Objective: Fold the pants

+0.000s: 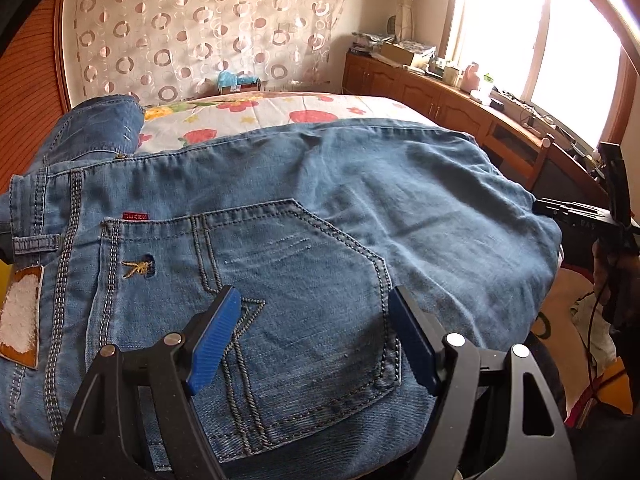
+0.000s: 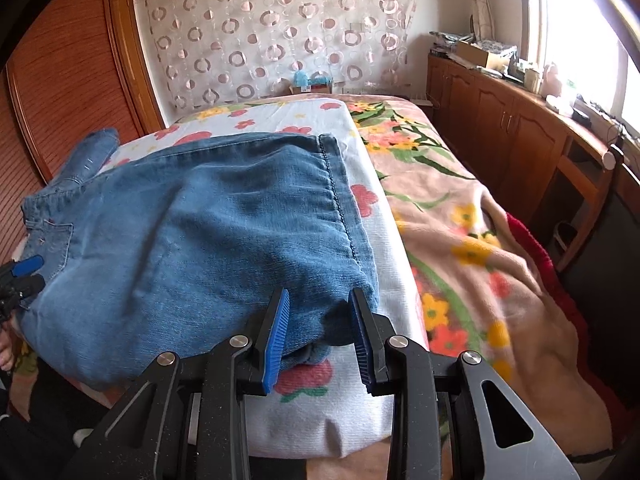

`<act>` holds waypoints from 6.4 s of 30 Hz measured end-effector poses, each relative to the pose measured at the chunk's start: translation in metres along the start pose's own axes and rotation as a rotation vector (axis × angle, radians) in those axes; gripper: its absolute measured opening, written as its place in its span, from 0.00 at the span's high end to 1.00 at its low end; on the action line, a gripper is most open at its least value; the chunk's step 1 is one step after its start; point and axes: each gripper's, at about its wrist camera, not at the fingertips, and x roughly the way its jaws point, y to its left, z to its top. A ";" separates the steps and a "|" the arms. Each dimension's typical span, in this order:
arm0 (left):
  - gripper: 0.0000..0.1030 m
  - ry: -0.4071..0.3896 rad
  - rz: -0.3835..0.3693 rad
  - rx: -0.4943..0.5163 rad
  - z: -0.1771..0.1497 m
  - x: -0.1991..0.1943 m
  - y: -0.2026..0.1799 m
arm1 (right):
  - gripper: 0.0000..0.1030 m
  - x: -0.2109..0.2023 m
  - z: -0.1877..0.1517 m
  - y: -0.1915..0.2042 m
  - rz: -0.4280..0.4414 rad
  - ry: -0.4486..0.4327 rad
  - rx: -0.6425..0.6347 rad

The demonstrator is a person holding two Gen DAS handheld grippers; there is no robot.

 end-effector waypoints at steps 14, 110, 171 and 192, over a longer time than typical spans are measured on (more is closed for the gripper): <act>0.24 -0.010 -0.001 -0.009 -0.007 0.003 0.003 | 0.62 0.012 0.004 -0.016 -0.030 0.026 0.031; 0.88 -0.220 -0.054 0.000 0.033 -0.130 0.013 | 0.97 -0.115 0.186 0.231 0.551 -0.176 -0.310; 0.50 -0.080 0.284 -0.290 -0.053 -0.118 0.157 | 1.00 0.004 0.186 0.382 0.726 0.155 -0.494; 0.50 -0.101 0.284 -0.271 -0.050 -0.121 0.149 | 0.48 0.037 0.151 0.353 0.574 0.222 -0.358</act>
